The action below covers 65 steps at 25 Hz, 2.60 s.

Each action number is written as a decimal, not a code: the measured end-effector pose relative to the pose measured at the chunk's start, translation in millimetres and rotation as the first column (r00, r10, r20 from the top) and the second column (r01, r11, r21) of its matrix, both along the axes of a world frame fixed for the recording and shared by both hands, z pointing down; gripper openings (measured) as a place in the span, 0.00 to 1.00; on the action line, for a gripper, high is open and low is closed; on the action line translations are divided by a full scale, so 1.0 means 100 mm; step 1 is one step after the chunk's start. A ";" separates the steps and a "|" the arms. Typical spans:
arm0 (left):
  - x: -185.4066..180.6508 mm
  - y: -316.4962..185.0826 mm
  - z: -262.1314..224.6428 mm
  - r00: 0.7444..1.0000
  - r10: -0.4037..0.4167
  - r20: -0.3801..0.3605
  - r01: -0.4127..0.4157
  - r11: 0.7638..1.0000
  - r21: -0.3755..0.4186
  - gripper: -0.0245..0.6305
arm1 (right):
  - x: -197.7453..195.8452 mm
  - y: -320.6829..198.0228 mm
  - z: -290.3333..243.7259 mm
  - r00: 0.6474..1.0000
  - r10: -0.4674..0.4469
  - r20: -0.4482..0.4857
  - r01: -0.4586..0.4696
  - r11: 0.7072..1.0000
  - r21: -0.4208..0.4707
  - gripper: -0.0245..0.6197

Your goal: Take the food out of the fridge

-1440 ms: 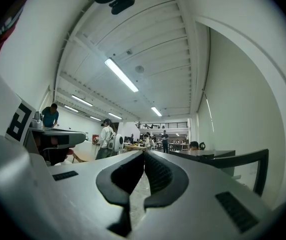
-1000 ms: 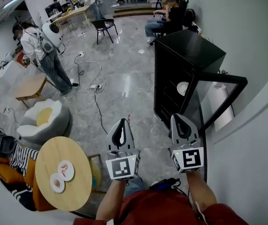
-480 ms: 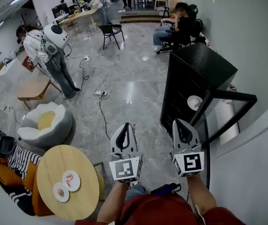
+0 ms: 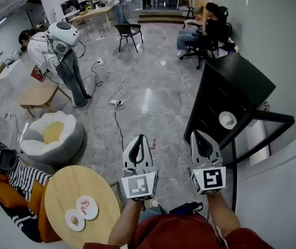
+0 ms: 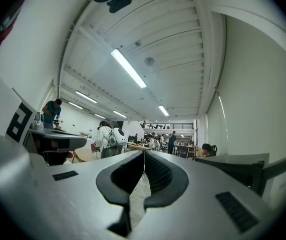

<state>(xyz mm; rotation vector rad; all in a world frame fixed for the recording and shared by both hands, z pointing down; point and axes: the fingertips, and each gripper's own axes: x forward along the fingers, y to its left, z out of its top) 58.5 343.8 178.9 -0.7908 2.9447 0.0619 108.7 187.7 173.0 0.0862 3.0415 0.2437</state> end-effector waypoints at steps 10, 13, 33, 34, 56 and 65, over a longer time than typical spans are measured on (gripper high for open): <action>-0.60 0.27 -0.04 1.000 0.021 0.016 -0.021 0.999 0.025 0.06 | -0.58 0.31 0.00 1.000 0.015 0.000 -0.015 1.000 0.001 0.08; -0.73 0.34 -0.05 0.999 0.030 0.022 -0.030 0.999 0.034 0.06 | -0.69 0.39 -0.01 1.000 0.024 0.005 -0.024 1.000 0.003 0.08; -1.26 0.11 0.01 0.998 0.056 0.027 -0.057 0.997 0.052 0.06 | -1.20 0.14 0.12 0.998 0.067 0.002 -0.067 0.997 -0.046 0.08; -1.30 0.05 0.01 0.998 0.054 0.024 -0.055 0.997 0.050 0.06 | -1.25 0.08 0.13 0.998 0.065 0.001 -0.065 0.997 -0.047 0.08; -2.07 -1.40 -0.03 0.994 0.111 0.003 -0.111 0.993 -0.034 0.06 | -1.94 -1.30 0.09 0.992 0.125 0.008 -0.124 0.990 -0.071 0.08; -2.21 -1.84 -0.05 0.990 0.140 0.010 -0.140 0.990 -0.034 0.06 | -2.08 -1.68 0.10 0.991 0.133 0.011 -0.132 0.990 -0.054 0.07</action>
